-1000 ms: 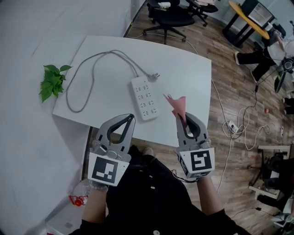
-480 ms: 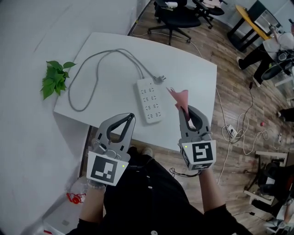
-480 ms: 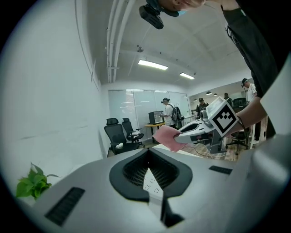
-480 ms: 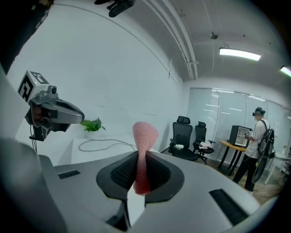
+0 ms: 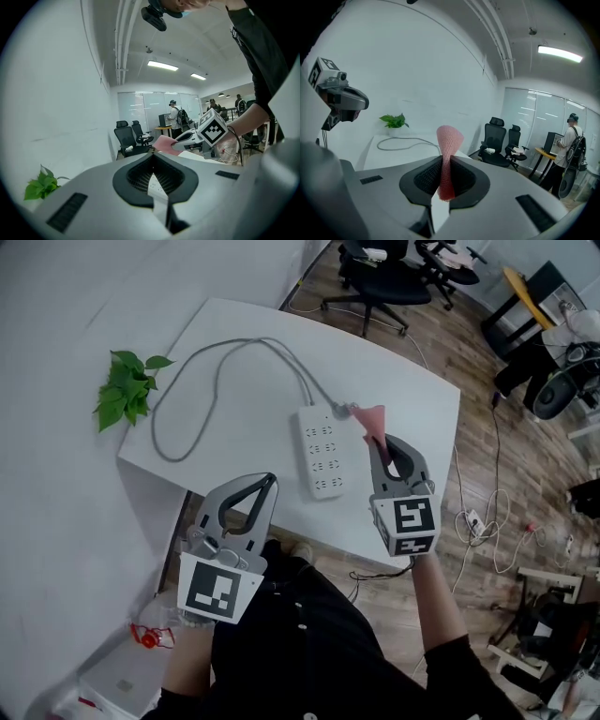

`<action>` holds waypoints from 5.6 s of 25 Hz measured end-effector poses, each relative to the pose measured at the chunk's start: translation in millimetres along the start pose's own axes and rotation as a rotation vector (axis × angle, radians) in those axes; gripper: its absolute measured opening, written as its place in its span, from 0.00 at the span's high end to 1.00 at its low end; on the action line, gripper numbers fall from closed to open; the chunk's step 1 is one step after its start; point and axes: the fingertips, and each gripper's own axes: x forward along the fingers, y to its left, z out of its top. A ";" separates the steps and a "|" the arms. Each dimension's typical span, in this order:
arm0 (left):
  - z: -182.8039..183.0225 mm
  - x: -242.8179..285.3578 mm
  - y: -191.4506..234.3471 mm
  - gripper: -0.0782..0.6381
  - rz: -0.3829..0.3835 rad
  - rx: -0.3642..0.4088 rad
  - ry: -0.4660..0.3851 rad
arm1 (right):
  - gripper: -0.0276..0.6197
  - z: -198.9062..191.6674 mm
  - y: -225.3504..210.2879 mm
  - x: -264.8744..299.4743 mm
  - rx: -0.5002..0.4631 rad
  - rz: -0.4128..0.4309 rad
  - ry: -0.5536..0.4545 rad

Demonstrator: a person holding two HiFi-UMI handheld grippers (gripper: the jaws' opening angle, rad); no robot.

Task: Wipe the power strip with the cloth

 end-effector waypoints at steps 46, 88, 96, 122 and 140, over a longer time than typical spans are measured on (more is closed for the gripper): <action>-27.3 -28.4 32.1 0.87 0.113 -0.051 0.041 | 0.87 -108.4 47.6 169.4 -0.353 0.299 0.404; -12.0 13.8 -20.6 0.87 -0.152 0.009 -0.004 | 0.87 -167.9 95.0 13.7 -0.146 0.279 0.419; -8.1 23.5 -31.3 0.87 -0.206 0.024 -0.017 | 0.87 -175.3 104.2 -6.9 -0.108 0.258 0.431; -10.4 18.6 -12.5 0.87 -0.176 0.017 -0.012 | 0.87 -131.4 80.9 3.0 -0.139 0.198 0.359; -32.9 -18.9 34.8 0.87 0.023 -0.039 0.048 | 0.87 -77.4 69.7 108.6 -0.304 0.249 0.299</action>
